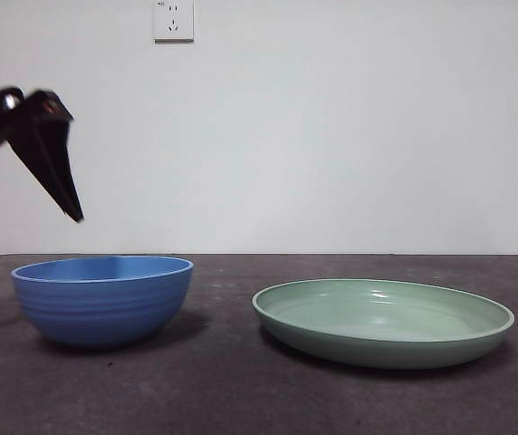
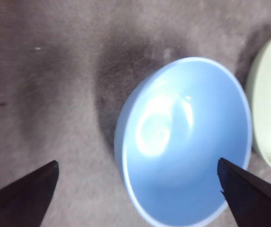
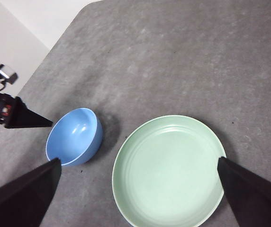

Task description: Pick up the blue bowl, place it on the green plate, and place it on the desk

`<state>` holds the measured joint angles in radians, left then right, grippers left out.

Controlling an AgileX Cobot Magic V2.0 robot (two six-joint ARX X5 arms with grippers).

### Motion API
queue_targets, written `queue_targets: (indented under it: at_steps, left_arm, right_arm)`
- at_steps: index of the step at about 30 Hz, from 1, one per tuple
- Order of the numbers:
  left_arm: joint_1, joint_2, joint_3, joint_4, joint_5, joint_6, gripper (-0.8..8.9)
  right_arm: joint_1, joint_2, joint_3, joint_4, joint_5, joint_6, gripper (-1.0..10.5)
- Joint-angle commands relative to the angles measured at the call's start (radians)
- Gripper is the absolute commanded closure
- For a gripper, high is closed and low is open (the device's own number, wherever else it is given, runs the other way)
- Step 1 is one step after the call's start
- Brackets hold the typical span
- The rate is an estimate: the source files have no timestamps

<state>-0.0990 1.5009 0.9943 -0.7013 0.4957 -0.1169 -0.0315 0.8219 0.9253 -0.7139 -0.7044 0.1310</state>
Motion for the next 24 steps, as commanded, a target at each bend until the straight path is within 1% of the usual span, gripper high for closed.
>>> queue_targets:
  at_steps: [1,3,5,7,10,12,15,22,24]
  left_arm:
    - [-0.017,0.055,0.019,0.019,-0.010,0.003,2.27]
    - [-0.030,0.084,0.019,0.025,-0.035,0.003,2.51]
    - [-0.041,0.103,0.019,0.028,-0.076,0.002,3.05]
    - [-0.047,0.111,0.019,0.031,-0.102,-0.004,3.39]
    - [-0.052,0.112,0.019,0.040,-0.139,-0.013,4.60]
    - [-0.052,0.112,0.019,0.045,-0.142,-0.017,5.78]
    - [-0.054,0.112,0.019,0.044,-0.141,-0.018,6.84]
    - [-0.059,0.112,0.023,0.049,-0.140,-0.014,7.96]
    - [-0.059,0.112,0.027,0.048,-0.140,-0.014,7.98]
  right_arm:
    - [0.003,0.006,0.015,0.011,-0.001,-0.009,4.0]
    - [0.003,0.006,0.015,0.011,-0.001,-0.009,4.0]
    - [0.003,0.006,0.015,0.011,-0.001,-0.009,4.0]
    - [0.003,0.006,0.015,0.011,-0.001,-0.009,4.0]
    - [0.003,0.006,0.015,0.011,-0.001,-0.009,4.0]
    - [0.003,0.006,0.015,0.011,-0.001,-0.009,4.0]
    - [0.003,0.006,0.015,0.011,-0.001,-0.009,4.0]
    - [0.003,0.006,0.015,0.011,-0.001,-0.009,4.0]
    - [0.003,0.006,0.015,0.011,-0.001,-0.010,4.0]
